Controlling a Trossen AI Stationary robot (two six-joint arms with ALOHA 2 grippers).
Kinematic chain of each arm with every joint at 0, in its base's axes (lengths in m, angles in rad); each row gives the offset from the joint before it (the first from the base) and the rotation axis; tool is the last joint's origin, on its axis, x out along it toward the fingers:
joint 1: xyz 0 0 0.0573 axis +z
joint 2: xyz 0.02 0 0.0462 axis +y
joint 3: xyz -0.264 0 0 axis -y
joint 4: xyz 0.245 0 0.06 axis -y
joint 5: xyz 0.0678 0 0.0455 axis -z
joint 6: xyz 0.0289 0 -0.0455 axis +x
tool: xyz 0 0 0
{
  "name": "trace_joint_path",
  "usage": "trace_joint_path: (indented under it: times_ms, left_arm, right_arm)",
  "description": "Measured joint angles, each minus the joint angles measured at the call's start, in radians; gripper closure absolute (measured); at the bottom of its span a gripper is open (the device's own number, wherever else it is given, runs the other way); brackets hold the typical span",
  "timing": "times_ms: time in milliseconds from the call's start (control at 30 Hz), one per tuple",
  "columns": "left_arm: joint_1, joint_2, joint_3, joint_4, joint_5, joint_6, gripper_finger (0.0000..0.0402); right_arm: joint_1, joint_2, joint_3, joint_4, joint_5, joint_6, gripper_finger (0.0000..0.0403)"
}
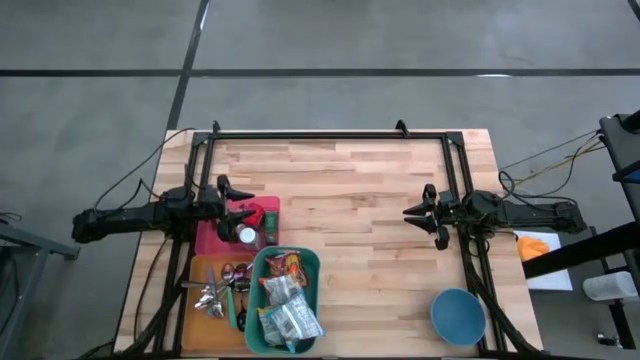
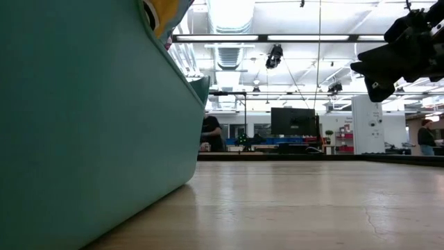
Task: Pick & Place Food Item
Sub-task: Return to Home Position
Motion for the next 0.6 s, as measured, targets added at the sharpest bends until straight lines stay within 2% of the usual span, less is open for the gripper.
trace_joint_path:
  times_ms: [267,600]
  left_arm:
    - [0.000,0.000,0.000,-0.006,0.065,-0.051,0.0163]
    - [-0.001,0.000,0.000,-0.006,0.062,-0.080,0.0163]
  right_arm:
    - [0.000,0.000,0.000,0.000,0.000,0.000,0.0296]
    - [0.000,0.000,0.000,0.000,0.000,0.000,0.0296]
